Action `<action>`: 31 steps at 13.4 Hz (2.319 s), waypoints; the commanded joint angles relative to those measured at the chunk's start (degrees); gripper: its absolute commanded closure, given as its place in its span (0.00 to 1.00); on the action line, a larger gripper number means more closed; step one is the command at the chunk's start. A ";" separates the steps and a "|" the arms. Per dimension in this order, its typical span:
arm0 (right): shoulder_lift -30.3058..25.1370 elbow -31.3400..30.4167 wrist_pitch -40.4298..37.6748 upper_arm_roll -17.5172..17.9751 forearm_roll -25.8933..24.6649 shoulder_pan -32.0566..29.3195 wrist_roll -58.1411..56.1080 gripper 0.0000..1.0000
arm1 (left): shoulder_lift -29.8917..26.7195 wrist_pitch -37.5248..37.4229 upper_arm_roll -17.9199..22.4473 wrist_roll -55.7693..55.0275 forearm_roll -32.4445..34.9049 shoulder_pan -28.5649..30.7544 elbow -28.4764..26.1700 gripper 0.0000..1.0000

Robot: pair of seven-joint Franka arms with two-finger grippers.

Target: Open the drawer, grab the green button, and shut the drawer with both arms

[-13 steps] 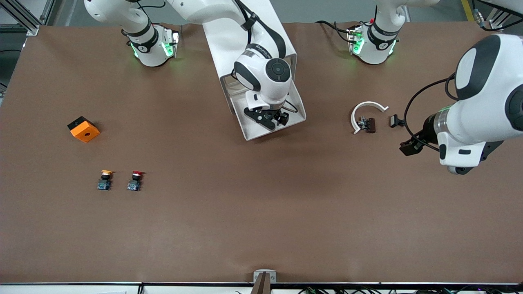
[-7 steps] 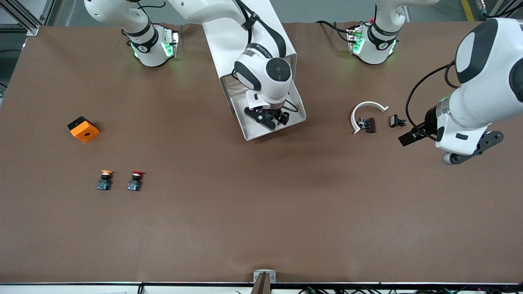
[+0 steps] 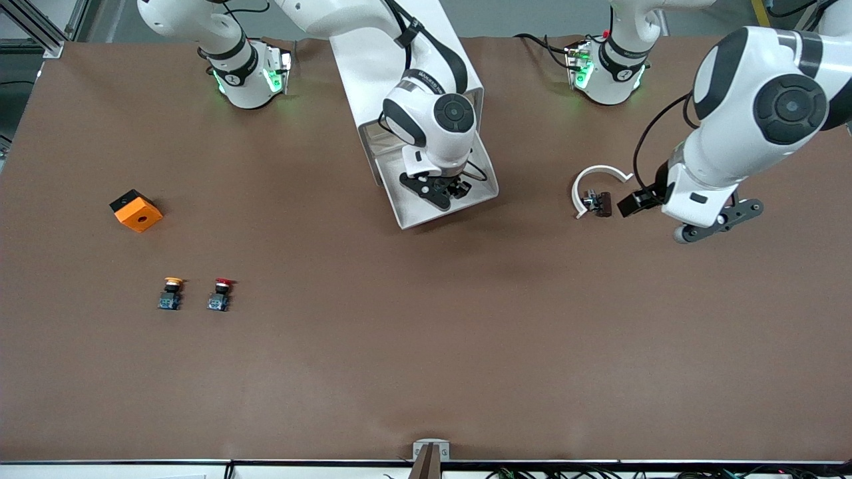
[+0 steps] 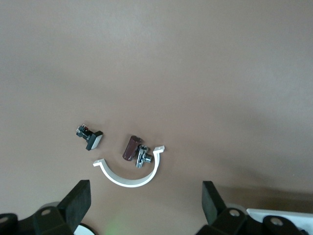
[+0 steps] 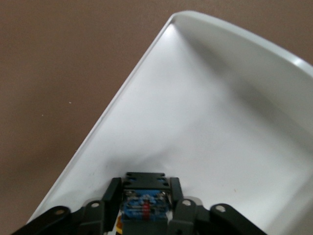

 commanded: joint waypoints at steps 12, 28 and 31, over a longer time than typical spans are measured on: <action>-1.10 6.99 -3.75 -0.88 0.52 -16.52 -22.67 1.00 | 5.26 18.97 -6.05 -12.85 -0.89 -0.69 -6.63 0.00; -0.49 -1.00 6.44 -0.88 -4.84 -41.14 -66.98 1.00 | 26.64 29.99 -8.16 -44.70 -1.15 -23.09 -2.85 0.00; -0.83 -3.90 7.94 -0.88 -4.49 -42.99 -72.27 1.00 | 27.35 29.99 -8.86 -44.78 -4.39 -26.08 -3.20 0.00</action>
